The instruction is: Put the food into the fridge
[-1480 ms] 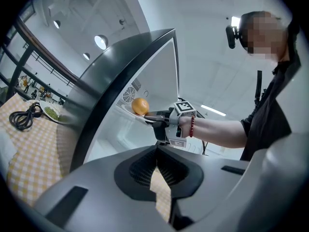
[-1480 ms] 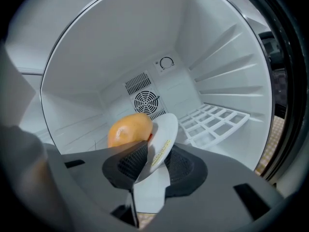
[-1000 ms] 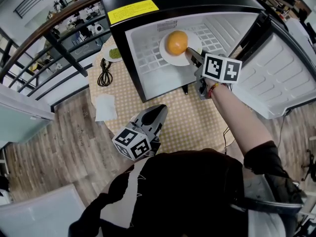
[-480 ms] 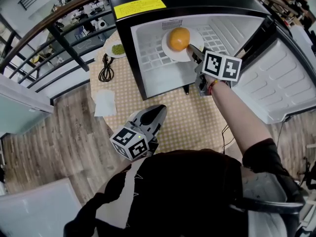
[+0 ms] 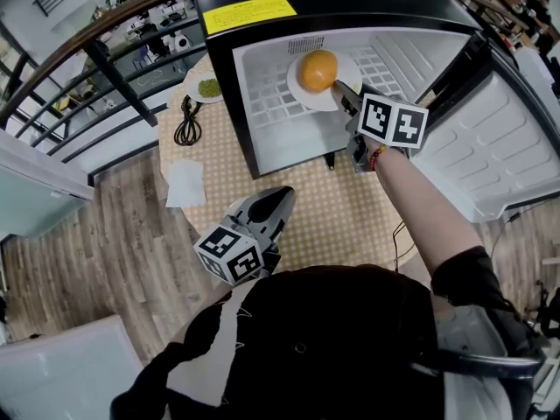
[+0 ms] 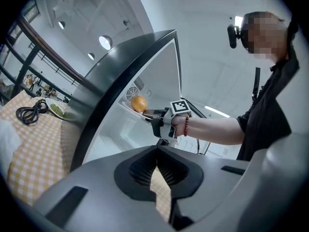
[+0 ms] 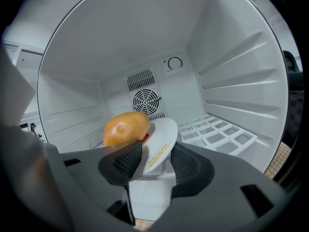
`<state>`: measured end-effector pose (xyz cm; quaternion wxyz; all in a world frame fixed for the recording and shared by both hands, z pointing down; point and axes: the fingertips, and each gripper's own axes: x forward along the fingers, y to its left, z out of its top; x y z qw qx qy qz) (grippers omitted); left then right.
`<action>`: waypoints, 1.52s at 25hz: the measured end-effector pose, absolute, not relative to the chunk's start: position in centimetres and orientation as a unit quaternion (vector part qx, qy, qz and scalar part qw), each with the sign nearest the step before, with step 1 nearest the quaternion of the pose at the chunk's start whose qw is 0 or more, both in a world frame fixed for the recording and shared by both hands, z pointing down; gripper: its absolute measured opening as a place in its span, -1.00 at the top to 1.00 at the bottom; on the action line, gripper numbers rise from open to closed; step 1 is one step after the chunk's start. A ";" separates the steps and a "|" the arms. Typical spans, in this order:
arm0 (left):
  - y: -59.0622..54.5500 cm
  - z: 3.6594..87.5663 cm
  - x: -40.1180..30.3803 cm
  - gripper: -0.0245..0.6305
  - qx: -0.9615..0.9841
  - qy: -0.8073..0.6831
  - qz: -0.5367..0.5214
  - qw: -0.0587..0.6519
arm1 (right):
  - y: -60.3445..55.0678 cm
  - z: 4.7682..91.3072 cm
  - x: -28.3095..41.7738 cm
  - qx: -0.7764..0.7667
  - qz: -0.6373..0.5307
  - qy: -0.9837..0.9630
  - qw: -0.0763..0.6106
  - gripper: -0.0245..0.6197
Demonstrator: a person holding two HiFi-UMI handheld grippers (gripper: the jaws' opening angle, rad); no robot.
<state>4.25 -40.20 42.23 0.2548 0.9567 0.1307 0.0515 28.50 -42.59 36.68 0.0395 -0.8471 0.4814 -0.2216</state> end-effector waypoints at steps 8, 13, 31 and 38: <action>-40.3 42.2 4.6 0.88 0.955 0.129 0.052 0.261 | -42.3 36.7 28.6 -0.856 -0.216 0.469 0.034 0.32; -40.3 42.5 4.7 0.88 0.955 0.125 0.055 0.265 | -42.1 36.6 28.7 -0.862 -0.212 0.460 0.028 0.29; -41.3 43.2 3.5 0.88 0.953 0.118 0.044 0.276 | -42.7 37.4 28.1 -0.875 -0.177 0.449 -0.046 0.12; -41.7 43.7 2.3 0.88 0.952 0.112 0.051 0.279 | -42.8 36.5 27.7 -0.872 -0.115 0.461 -0.120 0.14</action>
